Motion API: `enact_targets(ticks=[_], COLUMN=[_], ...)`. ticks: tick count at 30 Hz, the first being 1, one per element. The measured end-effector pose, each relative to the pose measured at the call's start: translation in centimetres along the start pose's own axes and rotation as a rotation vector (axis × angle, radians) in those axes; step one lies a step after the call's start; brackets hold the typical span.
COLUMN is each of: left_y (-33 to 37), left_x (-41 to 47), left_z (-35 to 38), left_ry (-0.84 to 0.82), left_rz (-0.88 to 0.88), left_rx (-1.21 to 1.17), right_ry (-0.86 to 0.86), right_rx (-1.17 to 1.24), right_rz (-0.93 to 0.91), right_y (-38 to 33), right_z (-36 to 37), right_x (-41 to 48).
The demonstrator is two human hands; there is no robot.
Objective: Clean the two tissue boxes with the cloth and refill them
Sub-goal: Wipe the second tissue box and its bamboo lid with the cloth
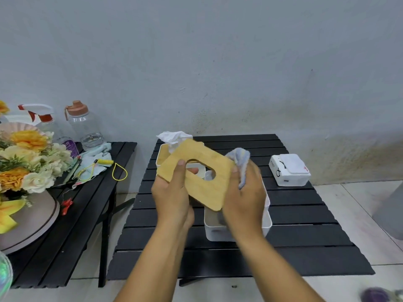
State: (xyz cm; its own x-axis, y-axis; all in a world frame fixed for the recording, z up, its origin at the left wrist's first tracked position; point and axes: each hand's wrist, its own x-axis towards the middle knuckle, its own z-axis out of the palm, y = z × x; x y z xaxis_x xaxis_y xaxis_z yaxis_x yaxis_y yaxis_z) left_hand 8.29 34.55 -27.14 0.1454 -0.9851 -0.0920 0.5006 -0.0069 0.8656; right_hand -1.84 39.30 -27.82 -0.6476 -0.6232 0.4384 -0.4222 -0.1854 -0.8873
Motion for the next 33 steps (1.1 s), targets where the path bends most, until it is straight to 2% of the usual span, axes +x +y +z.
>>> enact_targets(ticks=[3, 6, 7, 10, 13, 19, 24, 28, 33], left_y=[-0.6, -0.5, -0.3, 0.7, 1.8, 2.1, 2.2, 1.3, 0.0], left_x=[-0.3, 0.1, 0.2, 0.4, 1.1, 1.7, 1.4, 0.6, 0.2], left_z=[0.6, 0.1, -0.1, -0.6, -0.6, -1.4, -1.7, -1.0, -0.4], left_ry=[0.164, 0.203, 0.199, 0.212, 0.198, 0.129, 0.065, -0.002, -0.086], left_rz=[0.016, 0.074, 0.077, 0.054, 0.010, -0.034, -0.070, -0.095, -0.085], left_rx=[-0.058, 0.008, 0.031, -0.013, -0.208, -0.202, -0.166, -0.136, -0.085], right_ry=[-0.139, -0.299, -0.335, -0.367, -0.309, -0.067, 0.023, -0.001, -0.102], right_rx=[0.041, -0.108, -0.119, 0.105, 0.341, 0.386, 0.228, -0.119, -0.514], right_rz=[-0.160, -0.422, -0.457, -0.363, -0.175, 0.039, 0.075, 0.030, 0.007], right_y=[1.1, 1.7, 1.6, 0.2, -2.6, -4.1, -1.6, 1.9, 9.1], right_z=[1.4, 2.1, 2.2, 2.1, 1.1, -1.7, -7.0, -10.8, -11.2], right_x=[-2.8, -5.1, -5.6, -6.2, -5.0, 2.1, 8.7, 11.0, 9.5])
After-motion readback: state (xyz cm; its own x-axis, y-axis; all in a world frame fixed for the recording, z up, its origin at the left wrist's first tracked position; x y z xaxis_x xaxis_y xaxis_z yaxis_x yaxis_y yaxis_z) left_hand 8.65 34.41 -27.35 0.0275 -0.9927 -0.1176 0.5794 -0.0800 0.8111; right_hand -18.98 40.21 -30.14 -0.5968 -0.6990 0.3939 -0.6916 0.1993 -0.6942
